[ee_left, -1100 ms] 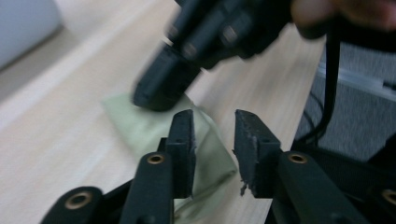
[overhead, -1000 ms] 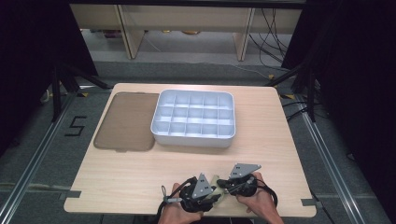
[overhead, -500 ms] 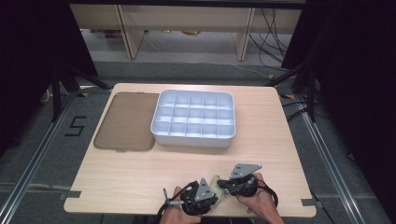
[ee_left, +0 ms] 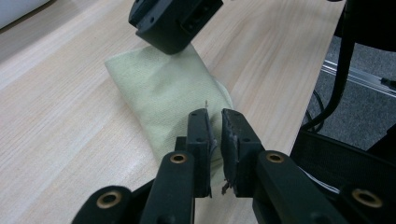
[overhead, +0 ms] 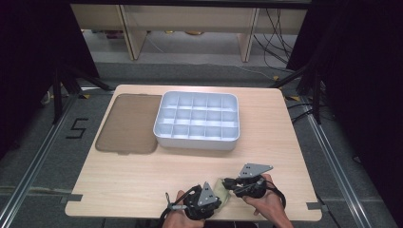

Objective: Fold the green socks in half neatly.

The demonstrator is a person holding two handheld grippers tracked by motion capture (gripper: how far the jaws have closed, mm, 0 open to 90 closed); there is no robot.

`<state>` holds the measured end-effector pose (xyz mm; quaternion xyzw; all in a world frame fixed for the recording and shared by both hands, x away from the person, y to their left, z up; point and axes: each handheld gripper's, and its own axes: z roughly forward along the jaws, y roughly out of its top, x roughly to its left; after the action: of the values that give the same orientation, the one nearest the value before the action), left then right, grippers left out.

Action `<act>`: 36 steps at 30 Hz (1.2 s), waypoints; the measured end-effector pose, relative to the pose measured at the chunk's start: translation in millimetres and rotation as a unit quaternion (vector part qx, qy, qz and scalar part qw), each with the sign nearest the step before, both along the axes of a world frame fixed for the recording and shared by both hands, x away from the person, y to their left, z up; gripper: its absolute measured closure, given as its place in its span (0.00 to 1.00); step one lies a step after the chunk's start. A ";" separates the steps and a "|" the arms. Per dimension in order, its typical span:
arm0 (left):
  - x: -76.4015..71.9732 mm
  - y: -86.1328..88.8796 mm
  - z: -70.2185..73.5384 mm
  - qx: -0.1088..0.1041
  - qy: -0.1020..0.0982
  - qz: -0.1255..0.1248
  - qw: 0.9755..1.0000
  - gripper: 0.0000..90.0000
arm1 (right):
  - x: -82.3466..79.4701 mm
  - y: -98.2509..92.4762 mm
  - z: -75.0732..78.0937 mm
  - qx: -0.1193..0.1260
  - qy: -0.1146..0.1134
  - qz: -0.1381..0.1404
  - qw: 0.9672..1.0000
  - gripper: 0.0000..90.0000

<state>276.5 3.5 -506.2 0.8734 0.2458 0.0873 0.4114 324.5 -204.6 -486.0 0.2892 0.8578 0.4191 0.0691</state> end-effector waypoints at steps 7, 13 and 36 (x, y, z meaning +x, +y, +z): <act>0.4 1.1 -0.5 0.003 -0.005 0.000 1.000 0.89 | 2.4 8.7 -5.7 -0.025 0.021 -0.006 0.999 0.66; -1.1 0.8 -1.3 -0.003 -0.003 0.000 1.000 0.89 | 7.5 13.1 -12.8 -0.035 0.052 -0.017 0.998 0.61; -1.9 4.1 -1.4 0.004 -0.005 -0.004 1.000 0.88 | 7.3 16.9 -20.0 -0.010 0.113 -0.037 0.993 0.68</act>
<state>274.5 7.7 -507.6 0.8753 0.2404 0.0908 0.4097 331.8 -187.7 -506.0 0.3651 0.8533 0.3722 -0.0098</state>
